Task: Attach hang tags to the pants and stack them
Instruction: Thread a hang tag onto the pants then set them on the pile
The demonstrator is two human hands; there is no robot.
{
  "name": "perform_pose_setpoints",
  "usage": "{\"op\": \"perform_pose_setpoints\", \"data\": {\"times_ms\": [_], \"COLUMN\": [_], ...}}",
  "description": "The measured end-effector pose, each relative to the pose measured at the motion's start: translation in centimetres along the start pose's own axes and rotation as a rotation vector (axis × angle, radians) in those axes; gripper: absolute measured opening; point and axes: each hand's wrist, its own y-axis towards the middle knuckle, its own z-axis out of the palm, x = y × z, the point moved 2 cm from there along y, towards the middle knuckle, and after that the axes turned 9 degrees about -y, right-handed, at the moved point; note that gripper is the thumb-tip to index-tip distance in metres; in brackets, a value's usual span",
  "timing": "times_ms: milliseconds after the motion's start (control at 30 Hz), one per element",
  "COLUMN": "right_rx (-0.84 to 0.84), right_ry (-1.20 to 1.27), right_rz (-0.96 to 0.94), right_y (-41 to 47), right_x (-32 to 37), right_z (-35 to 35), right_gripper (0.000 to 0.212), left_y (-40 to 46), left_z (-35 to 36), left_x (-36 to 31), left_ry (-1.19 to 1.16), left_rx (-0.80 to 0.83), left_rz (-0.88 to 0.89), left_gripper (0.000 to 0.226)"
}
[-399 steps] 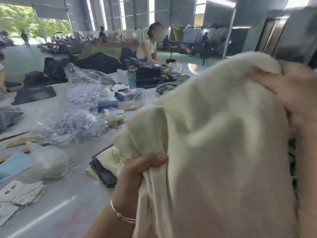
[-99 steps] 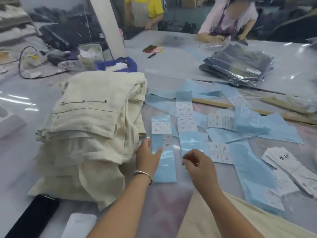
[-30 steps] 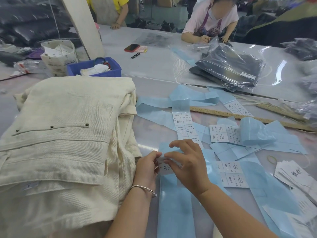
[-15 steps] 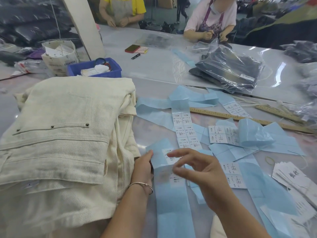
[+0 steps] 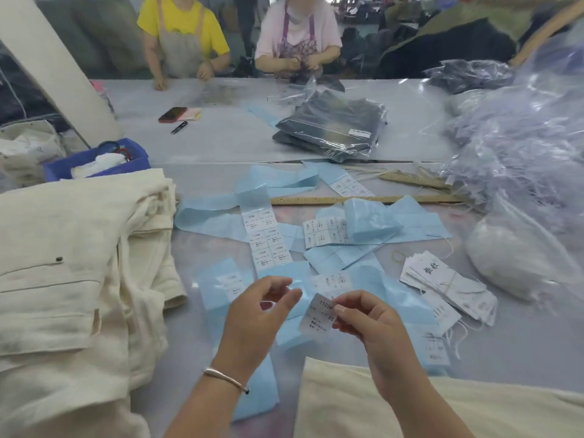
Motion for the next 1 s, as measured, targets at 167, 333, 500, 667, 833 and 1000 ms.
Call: {"op": "perform_pose_setpoints", "data": {"times_ms": [167, 333, 500, 667, 833, 1000], "right_rx": [-0.03, -0.025, 0.069, 0.182, -0.027, 0.054], "right_ry": [0.037, 0.074, 0.004, -0.037, -0.362, -1.159], "right_rz": [-0.017, -0.019, -0.062, -0.019, -0.137, -0.43], "right_y": [-2.5, -4.5, -5.8, -6.1, -2.7, 4.1], "right_x": [0.2, 0.4, 0.5, -0.8, -2.1, -2.4], "right_z": [-7.2, -15.8, -22.0, -24.5, -25.8, -24.8], "right_gripper": [0.013, 0.012, 0.011, 0.02, 0.021, 0.04], "left_y": [-3.3, -6.5, -9.6, -11.8, -12.5, -12.8], "left_z": [7.0, 13.9, 21.4, 24.4, 23.7, 22.9], "left_x": [-3.1, -4.4, -6.4, -6.8, -5.7, -5.1], "left_ry": [0.1, 0.064, -0.061, -0.077, -0.033, -0.224], "left_rx": [0.152, 0.123, 0.201, 0.148, -0.003, -0.103], "left_rz": [0.017, -0.024, -0.062, -0.102, -0.176, -0.272], "left_gripper": [0.013, 0.016, 0.013, 0.036, 0.028, 0.014]}}
